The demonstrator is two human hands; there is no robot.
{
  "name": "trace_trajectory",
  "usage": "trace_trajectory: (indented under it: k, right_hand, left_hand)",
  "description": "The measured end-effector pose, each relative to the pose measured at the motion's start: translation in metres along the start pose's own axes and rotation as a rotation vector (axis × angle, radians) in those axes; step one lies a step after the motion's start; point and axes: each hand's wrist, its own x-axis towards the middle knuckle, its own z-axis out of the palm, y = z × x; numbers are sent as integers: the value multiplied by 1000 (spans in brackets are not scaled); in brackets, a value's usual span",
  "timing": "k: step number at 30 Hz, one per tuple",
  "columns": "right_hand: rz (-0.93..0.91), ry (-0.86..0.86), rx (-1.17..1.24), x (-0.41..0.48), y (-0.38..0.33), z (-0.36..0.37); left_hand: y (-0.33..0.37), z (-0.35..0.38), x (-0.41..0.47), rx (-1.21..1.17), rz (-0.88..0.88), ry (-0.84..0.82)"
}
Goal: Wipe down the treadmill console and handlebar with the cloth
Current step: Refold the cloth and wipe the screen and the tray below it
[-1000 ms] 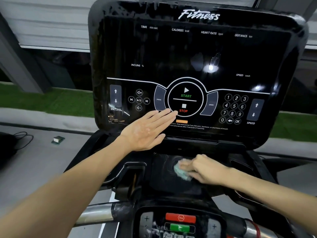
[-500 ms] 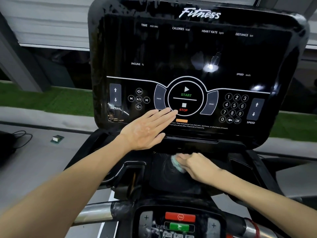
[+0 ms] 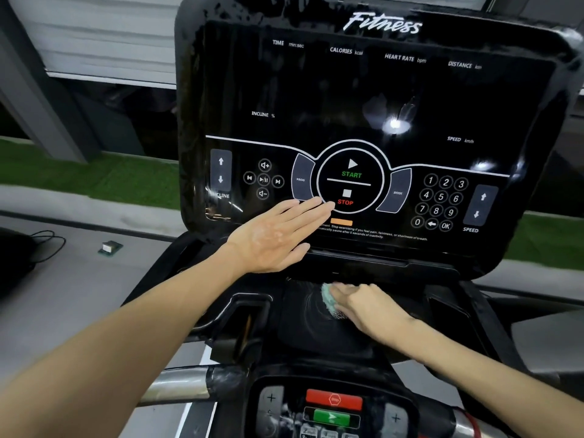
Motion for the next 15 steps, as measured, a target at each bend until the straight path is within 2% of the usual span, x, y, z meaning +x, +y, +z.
trace_trajectory:
  k: [3,5,6,8,10,12,14,15]
  right_hand:
    - [-128,-31,267,-7,6,5]
    - [-131,-37,178,-23,14,2]
    - [-96,25,77,-30,15,1]
    - [18,14,-31,-35,13,0]
    - [69,77,-56,-31,4,5]
    - [2,42,112,-22,-5,3]
    - [-92,-42,116,-24,2,2]
    - [-124,-30,110,-28,8,-1]
  left_hand:
    - [0,0,-1,13,5,-12]
    - [0,1,-1,25,6,-4]
    - [0,1,-1,26,6,2]
    - [-1,2,-1,17,6,13]
    - [0,2,-1,17,5,16]
    - [0,1,-1,18,4,11]
    - [0,1,-1,14,5,8]
    - [0,1,-1,15,6,8]
